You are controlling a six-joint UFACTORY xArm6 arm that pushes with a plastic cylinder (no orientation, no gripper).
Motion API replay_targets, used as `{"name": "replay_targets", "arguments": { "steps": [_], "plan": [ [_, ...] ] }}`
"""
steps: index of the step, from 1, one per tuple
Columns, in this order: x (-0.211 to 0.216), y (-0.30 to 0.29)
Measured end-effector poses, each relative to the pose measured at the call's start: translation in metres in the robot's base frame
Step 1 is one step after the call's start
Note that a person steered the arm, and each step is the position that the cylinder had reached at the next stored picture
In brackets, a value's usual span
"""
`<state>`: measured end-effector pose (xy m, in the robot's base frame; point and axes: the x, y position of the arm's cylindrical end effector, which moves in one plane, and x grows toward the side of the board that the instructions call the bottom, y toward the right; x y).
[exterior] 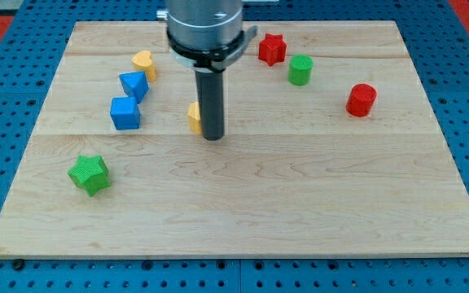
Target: Push the yellow hexagon up
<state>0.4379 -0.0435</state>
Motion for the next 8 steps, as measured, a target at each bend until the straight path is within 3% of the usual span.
{"name": "replay_targets", "arguments": {
  "steps": [2, 4, 6, 8],
  "plan": [
    [-0.05, -0.046],
    [-0.025, -0.079],
    [-0.035, -0.063],
    [-0.086, -0.055]
  ]
}}
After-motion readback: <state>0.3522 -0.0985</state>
